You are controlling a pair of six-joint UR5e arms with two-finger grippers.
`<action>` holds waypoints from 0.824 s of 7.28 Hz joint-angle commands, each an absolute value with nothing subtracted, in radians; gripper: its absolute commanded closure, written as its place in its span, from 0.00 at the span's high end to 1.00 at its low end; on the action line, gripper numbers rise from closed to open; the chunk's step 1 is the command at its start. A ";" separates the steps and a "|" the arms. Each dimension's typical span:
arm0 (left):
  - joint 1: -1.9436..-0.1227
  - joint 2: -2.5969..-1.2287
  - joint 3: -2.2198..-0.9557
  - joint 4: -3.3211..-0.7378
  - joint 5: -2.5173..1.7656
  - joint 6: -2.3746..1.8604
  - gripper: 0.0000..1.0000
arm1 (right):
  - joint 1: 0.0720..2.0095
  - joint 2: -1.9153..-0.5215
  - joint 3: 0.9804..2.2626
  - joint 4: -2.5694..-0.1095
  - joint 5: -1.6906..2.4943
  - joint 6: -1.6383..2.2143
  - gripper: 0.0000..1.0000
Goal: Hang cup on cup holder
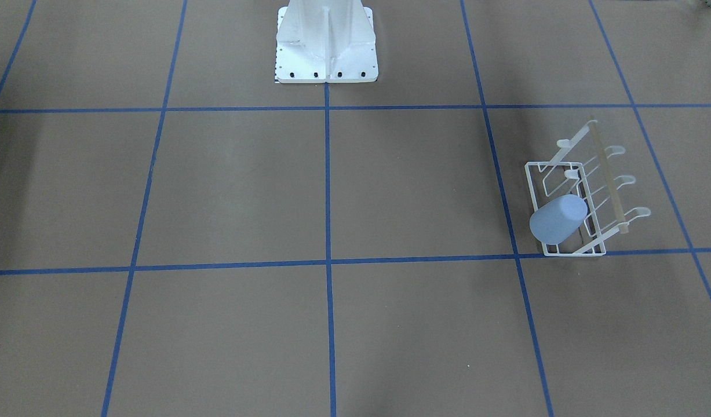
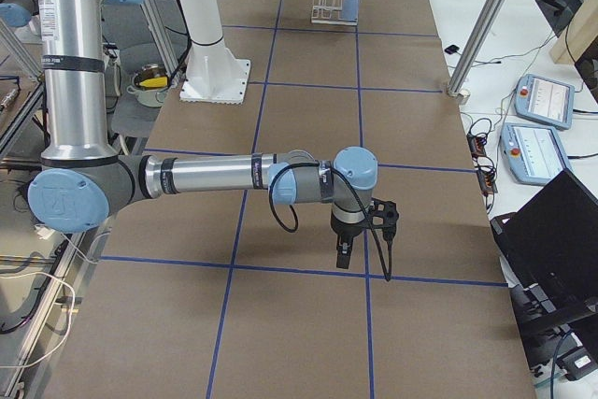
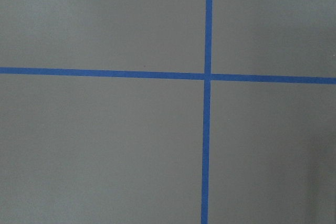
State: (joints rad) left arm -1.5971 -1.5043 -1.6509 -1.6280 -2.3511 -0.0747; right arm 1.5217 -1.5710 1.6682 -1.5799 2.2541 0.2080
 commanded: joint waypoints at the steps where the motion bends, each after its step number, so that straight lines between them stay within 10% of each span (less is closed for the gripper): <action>1: -1.597 -1.503 -1.649 -1.626 -2.347 -0.078 0.99 | 1.522 -1.560 1.680 -1.612 2.281 0.210 1.00; 6: -1.597 -1.505 -1.654 -1.626 -2.318 -0.080 0.99 | 1.522 -1.559 1.680 -1.612 2.298 0.210 1.00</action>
